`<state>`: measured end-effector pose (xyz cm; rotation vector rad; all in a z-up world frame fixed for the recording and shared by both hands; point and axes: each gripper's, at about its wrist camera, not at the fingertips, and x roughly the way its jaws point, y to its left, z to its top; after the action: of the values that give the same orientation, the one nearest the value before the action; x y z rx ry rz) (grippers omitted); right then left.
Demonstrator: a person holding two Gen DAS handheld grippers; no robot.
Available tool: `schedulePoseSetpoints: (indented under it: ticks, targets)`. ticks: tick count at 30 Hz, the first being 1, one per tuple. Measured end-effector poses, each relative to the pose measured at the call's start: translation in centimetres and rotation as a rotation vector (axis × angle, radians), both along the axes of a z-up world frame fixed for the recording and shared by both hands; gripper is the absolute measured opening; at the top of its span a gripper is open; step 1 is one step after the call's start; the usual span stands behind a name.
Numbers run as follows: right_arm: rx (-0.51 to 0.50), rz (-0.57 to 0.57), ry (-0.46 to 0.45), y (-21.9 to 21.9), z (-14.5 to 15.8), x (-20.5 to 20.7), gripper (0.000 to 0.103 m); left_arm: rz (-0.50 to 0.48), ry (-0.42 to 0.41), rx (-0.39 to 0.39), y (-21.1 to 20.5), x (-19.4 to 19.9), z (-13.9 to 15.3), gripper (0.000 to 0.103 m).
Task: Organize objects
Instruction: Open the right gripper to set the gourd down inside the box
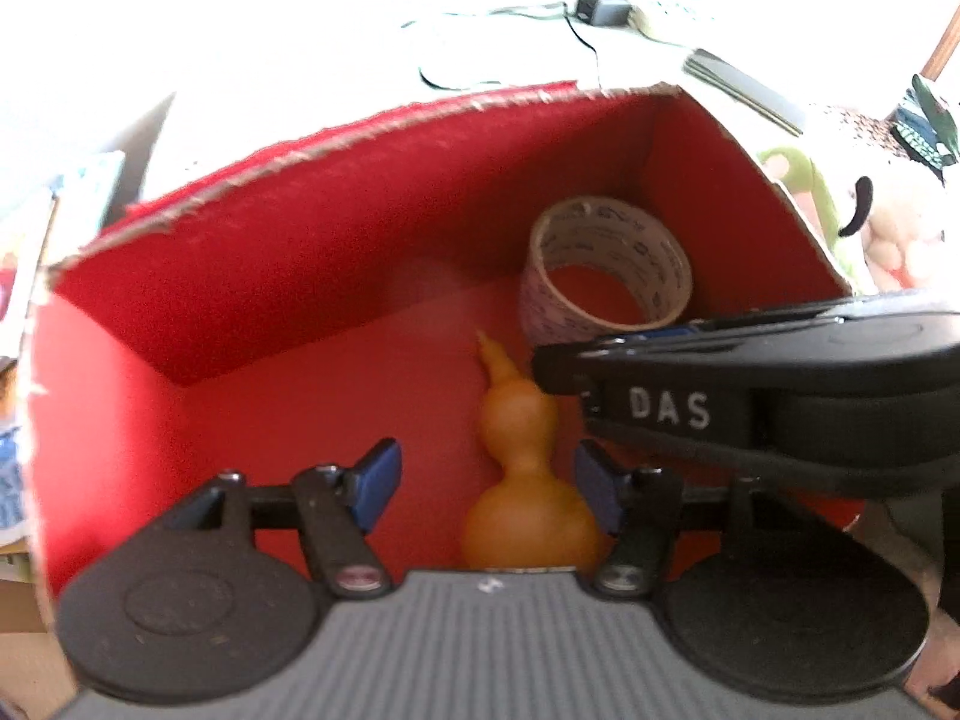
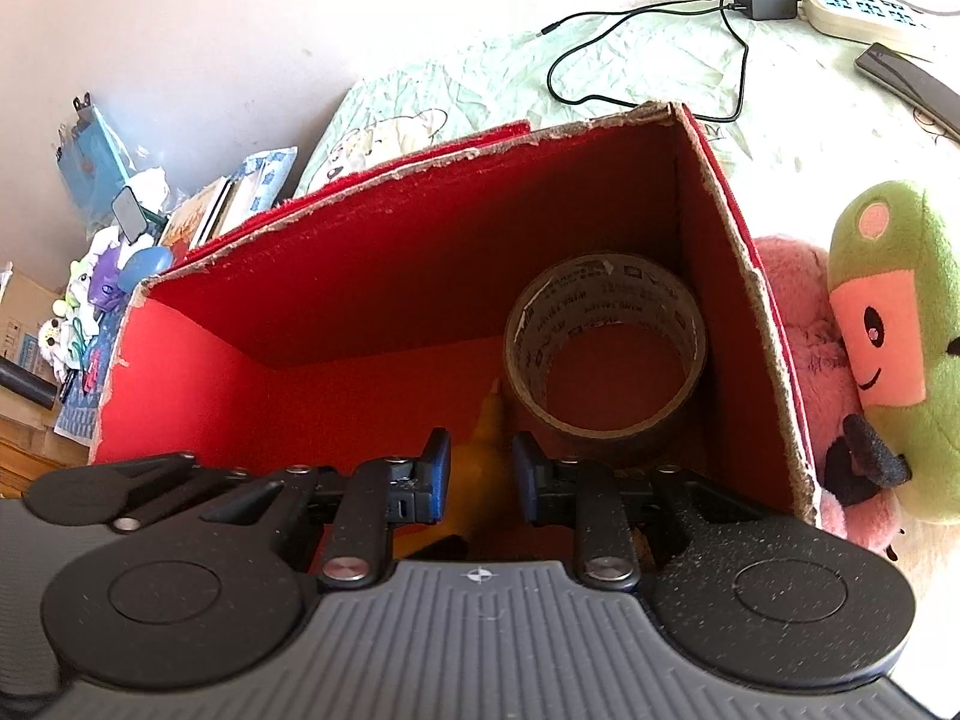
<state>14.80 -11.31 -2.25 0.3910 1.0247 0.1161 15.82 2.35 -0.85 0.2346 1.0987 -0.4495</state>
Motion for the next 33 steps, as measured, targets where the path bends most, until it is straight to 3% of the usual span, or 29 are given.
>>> schedulePoseSetpoints:
  ticks: [9, 23, 27, 33]
  targets:
    - [-0.038, -0.040, -0.041, 0.6, 0.8, -1.5, 0.027, 0.092, -0.073, 0.055, 1.7, -1.0, 1.2, 0.069]
    - [-0.033, -0.100, -0.123, 0.9, 2.5, -4.6, 0.027, 0.148, -0.176, 0.148, 2.1, -2.8, 2.3, 0.075]
    - [-0.071, -0.121, -0.157, 1.2, 3.1, -5.4, 0.035, 0.157, -0.196, 0.153, 2.4, -3.4, 2.8, 0.075]
    - [-0.088, -0.134, -0.184, 1.4, 3.7, -6.3, 0.038, 0.185, -0.209, 0.156, 2.9, -4.2, 3.4, 0.076]
